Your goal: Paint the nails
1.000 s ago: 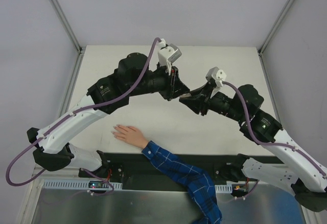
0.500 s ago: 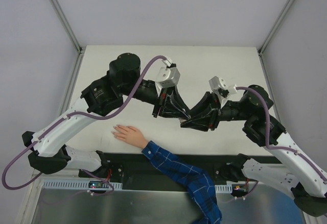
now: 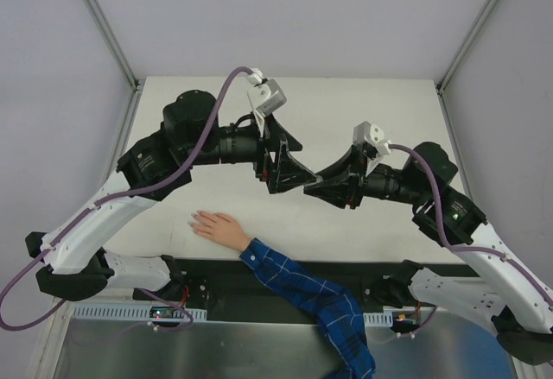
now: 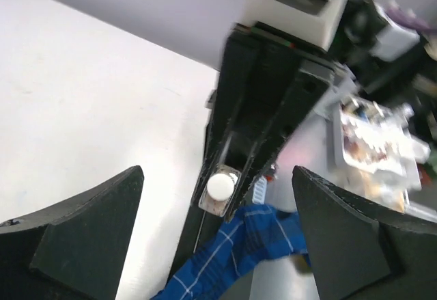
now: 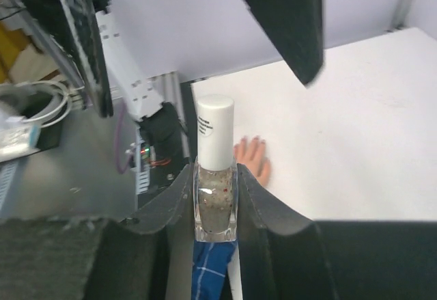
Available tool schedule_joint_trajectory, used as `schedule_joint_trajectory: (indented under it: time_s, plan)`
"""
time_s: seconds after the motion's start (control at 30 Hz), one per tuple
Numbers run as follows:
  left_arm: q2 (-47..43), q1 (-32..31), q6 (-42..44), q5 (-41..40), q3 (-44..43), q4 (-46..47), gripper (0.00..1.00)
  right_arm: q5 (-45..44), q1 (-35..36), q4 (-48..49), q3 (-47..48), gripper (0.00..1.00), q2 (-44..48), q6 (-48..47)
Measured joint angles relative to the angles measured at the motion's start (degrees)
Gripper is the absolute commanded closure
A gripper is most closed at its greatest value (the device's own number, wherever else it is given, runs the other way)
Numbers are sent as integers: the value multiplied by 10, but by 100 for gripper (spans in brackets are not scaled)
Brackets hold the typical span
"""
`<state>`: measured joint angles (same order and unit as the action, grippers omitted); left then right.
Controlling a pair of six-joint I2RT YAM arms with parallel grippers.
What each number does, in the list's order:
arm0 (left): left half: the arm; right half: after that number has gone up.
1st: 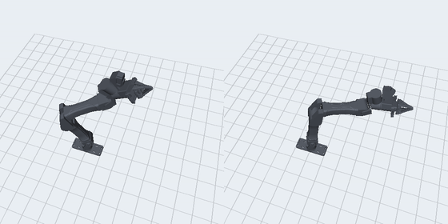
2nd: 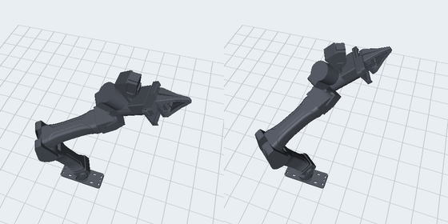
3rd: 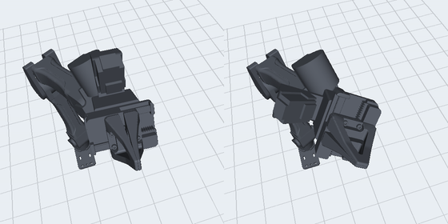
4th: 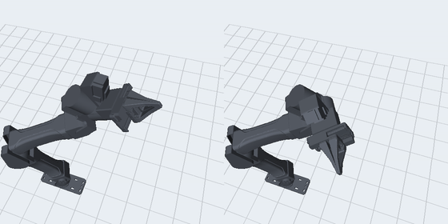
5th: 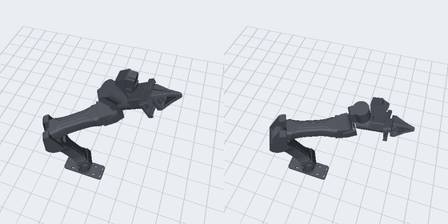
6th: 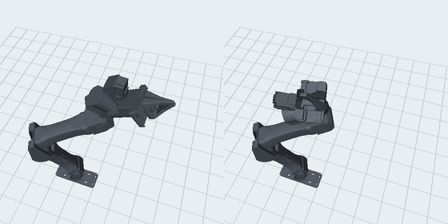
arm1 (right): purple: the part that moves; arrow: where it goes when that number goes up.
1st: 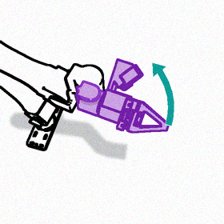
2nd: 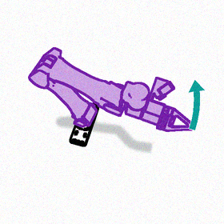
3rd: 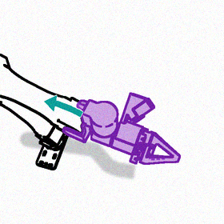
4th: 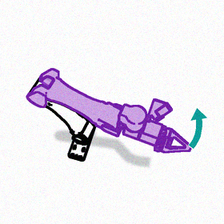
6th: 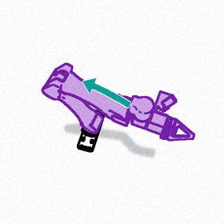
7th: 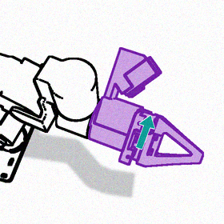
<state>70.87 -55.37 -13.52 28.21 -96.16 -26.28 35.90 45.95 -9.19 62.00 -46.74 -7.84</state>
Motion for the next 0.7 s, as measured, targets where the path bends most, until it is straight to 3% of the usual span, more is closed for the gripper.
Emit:
schedule_joint_trajectory:
  time_s: [0.13,0.3,0.37,0.43,0.6,0.7]
  plan:
    - [-19,0,-66,-127,3,-3,16,-86,13,-14,18,100,-7,-11]
    - [-11,0,-110,-207,3,-4,26,-192,53,-19,37,100,-27,-32]
    - [-4,0,-116,-219,3,-4,29,-223,64,-21,41,100,-32,-40]
    - [5,0,-120,-229,2,-4,39,-250,71,-23,44,100,-35,-48]
    - [27,0,-128,-228,2,-5,44,-291,81,-23,47,100,-38,-54]
    - [30,0,-129,-226,3,-6,54,-306,83,-23,48,100,-38,-55]
